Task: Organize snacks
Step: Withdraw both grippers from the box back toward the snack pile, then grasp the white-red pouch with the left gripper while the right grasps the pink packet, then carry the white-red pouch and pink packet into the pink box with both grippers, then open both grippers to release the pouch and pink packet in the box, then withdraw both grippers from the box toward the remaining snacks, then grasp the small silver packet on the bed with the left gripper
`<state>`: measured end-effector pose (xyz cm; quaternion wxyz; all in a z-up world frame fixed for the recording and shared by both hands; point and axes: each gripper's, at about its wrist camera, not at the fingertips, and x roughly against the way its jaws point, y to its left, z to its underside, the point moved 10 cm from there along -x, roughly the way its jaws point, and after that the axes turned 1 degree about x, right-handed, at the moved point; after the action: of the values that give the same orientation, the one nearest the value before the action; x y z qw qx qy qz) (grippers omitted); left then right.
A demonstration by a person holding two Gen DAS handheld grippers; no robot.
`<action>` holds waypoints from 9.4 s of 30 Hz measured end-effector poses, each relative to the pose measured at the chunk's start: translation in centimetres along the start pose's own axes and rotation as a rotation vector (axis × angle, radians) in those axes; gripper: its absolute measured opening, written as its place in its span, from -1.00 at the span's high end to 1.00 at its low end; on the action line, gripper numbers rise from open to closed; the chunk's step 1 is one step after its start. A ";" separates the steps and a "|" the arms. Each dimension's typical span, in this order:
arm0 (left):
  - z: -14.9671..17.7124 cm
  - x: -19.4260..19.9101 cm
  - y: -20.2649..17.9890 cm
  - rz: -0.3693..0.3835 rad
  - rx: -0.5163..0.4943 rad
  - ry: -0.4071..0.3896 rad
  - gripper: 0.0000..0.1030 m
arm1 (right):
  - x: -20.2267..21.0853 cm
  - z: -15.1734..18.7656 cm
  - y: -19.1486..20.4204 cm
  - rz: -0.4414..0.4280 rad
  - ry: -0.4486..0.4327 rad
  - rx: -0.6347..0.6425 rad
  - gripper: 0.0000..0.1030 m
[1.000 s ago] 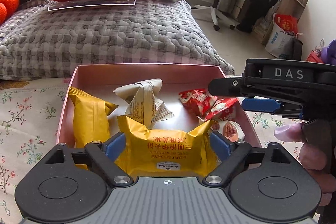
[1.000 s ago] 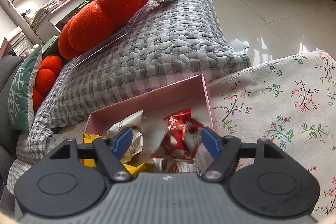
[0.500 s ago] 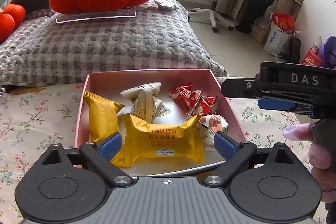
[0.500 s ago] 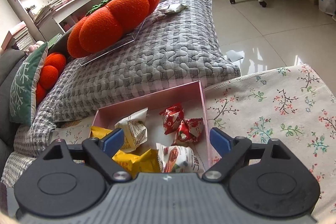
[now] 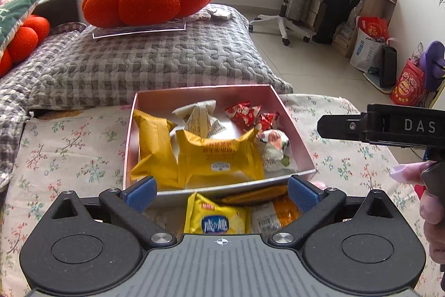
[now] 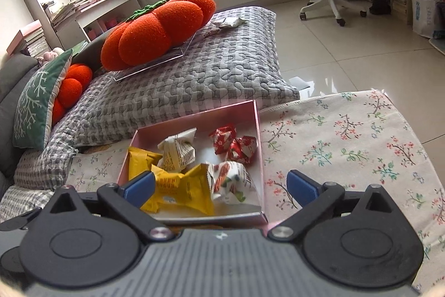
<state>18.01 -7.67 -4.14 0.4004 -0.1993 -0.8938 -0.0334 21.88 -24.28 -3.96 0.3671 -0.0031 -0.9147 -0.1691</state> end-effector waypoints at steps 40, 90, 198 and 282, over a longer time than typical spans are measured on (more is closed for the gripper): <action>10.8 -1.3 1.6 -0.047 -0.021 -0.066 -0.97 | 0.4 12.6 -3.8 0.067 0.053 0.108 -0.99; 9.5 0.7 1.6 -0.014 0.019 -0.110 0.83 | -2.1 10.3 -3.6 0.022 0.002 0.136 0.43; 3.8 1.3 4.7 -0.140 0.030 -0.043 -0.97 | 1.6 4.4 0.5 0.075 -0.038 0.086 -0.97; 17.6 1.8 9.7 -0.166 -0.066 0.081 -0.93 | -2.7 15.6 0.3 0.156 -0.008 0.280 -1.00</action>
<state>8.30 5.64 -15.74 0.4251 -0.1360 -0.8888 -0.1041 13.39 -18.80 -16.18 0.3722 -0.0234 -0.9278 -0.0108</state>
